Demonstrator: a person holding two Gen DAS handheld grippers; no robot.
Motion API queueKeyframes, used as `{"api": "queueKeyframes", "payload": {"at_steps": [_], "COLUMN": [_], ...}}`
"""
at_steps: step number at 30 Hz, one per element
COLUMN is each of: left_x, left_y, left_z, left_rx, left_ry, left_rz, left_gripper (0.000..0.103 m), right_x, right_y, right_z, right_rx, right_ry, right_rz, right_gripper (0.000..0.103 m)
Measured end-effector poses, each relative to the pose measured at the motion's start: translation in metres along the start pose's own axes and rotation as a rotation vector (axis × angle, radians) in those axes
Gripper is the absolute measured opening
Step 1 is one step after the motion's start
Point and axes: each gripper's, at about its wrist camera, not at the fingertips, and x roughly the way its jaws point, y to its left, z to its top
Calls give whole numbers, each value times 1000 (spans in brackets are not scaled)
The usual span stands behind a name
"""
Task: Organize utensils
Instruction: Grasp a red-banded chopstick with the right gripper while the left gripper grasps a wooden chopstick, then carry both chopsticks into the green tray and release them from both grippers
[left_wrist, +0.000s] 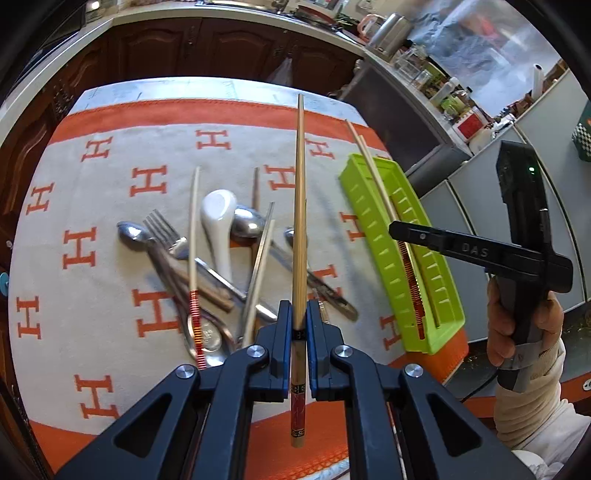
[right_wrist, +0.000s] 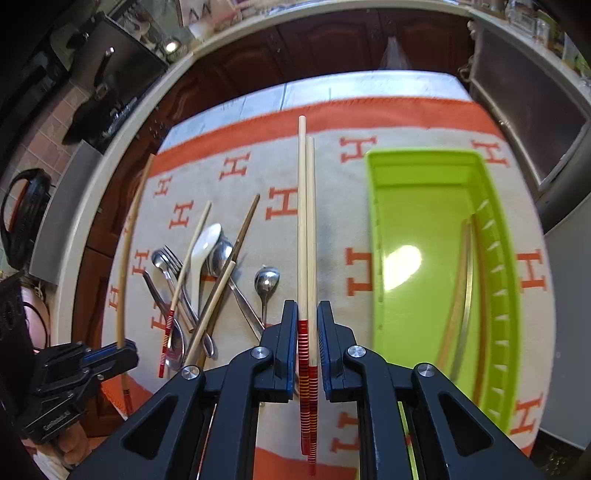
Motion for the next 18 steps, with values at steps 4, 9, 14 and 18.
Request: {"api": "queueKeyframes", "payload": {"at_steps": [4,9,14,18], "left_x": [5,26,59,90], "left_y": [-24,-59,-90,-109], "left_z": [6,17,29,33], "left_rx": [18,26,-5,-34], "left_ry": [-6,0,30,74], "left_rz": [-33,-87,-141,-146], "left_gripper": [5,5,5,5], "right_x": [-37,-40,-19,-22], "right_y": [-27,-67,-92,-106], "right_z": [-8,-21,-38,-45], "right_rx": [0,39,74,119], "right_ry": [-60,-32,36,-1], "right_rz": [-77,-168,-164,-150], "right_gripper": [10,10,12,21]}}
